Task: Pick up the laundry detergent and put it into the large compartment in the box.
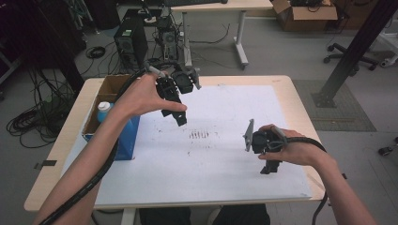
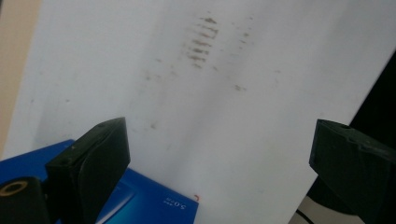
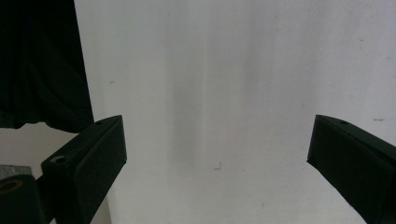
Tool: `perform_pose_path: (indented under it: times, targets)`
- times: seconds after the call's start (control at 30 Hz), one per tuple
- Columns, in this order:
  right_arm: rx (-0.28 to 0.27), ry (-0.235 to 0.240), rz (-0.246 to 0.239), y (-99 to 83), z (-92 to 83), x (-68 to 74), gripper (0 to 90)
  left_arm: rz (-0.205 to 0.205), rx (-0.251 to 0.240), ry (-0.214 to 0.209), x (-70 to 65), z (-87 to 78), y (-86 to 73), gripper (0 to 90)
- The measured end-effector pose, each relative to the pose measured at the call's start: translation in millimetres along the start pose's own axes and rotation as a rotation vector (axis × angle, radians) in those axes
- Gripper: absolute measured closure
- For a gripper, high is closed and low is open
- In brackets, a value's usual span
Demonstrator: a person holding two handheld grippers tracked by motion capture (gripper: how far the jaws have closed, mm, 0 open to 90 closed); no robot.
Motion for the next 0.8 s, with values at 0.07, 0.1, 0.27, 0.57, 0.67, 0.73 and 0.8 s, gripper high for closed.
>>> perform_pose_path:
  times: [0.07,0.1,0.27,0.57,0.67,0.73,0.8]
  targets:
    - [-0.004,0.003,0.007,-1.3,-1.7,0.5,4.4,0.028,0.008,-0.015,-3.9,2.6,-0.1,5.0]
    - [-0.007,0.001,0.011,-2.3,-3.2,0.7,4.4,0.062,0.022,-0.014,-10.0,5.7,-0.6,5.0]
    - [-0.007,0.002,0.010,-1.0,-5.8,0.2,4.4,0.108,0.040,-0.017,-20.2,10.9,-3.5,5.0]
    - [-0.005,0.000,0.002,5.5,-6.3,-3.0,4.4,0.149,0.076,-0.020,-29.2,19.5,-7.9,5.0]
    - [0.000,0.002,-0.006,8.5,-5.5,-1.9,4.5,0.148,0.066,-0.029,-29.9,19.5,-9.7,5.0]
    - [-0.001,0.002,-0.007,9.3,-5.9,-1.5,4.4,0.148,0.066,-0.029,-29.9,19.8,-10.0,5.0]
    - [0.001,0.001,-0.007,9.5,-6.2,-1.6,4.4,0.145,0.069,-0.026,-29.0,21.0,-10.8,5.0]
Point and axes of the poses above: each handheld gripper's, and its own axes: z roughly forward along the jaws, y roughly out of its top, x roughly to its left, the point moved 1 cm from there along z, roughly forward along the jaws, and after that the axes turned 1 degree about -y, right-handed, at the moved point
